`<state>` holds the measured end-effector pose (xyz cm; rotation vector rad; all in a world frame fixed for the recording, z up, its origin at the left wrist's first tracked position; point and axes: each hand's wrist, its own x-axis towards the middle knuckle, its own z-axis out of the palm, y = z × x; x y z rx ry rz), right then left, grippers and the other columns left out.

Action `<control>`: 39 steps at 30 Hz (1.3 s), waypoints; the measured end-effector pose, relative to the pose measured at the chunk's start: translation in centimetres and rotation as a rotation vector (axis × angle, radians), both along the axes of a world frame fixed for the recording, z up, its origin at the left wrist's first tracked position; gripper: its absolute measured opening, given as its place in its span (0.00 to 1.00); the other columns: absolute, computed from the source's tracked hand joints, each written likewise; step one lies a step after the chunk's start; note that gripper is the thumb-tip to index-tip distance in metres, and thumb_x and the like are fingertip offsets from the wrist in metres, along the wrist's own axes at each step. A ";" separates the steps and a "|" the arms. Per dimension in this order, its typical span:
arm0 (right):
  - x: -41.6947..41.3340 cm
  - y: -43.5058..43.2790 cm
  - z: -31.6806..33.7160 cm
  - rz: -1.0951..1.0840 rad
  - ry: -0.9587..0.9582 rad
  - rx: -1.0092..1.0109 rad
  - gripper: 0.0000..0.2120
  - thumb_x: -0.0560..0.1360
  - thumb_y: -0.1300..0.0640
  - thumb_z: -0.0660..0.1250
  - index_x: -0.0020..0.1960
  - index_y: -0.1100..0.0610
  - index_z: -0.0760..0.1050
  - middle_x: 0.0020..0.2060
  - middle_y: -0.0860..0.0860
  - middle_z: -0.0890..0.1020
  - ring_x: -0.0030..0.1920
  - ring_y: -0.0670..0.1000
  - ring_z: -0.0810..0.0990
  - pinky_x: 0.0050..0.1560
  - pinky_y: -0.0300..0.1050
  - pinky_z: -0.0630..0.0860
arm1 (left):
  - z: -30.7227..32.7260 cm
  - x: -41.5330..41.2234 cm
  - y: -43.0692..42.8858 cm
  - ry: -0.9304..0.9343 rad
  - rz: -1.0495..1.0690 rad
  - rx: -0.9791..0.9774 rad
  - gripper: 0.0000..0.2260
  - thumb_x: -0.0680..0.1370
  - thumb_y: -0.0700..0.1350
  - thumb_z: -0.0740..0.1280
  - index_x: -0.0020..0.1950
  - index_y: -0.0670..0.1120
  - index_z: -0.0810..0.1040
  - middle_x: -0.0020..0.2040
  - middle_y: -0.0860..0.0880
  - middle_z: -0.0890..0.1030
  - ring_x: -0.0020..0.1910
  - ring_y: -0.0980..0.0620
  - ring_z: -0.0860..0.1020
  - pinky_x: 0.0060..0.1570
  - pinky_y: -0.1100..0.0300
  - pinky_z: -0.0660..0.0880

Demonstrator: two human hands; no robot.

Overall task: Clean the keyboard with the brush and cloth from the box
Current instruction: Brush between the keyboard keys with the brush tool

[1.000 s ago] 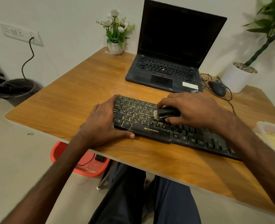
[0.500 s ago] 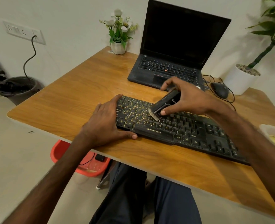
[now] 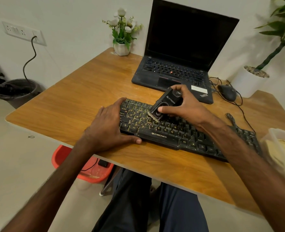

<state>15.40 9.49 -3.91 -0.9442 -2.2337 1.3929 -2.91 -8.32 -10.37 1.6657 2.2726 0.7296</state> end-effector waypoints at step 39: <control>2.2 -2.2 -2.6 -0.059 0.098 0.232 0.36 0.75 0.60 0.71 0.73 0.40 0.57 0.52 0.46 0.80 0.47 0.49 0.85 0.43 0.50 0.84 | -0.6 -0.4 0.1 0.022 -0.010 0.027 0.63 0.56 0.81 0.66 0.81 0.49 0.49 0.76 0.47 0.64 0.74 0.47 0.63 0.75 0.41 0.59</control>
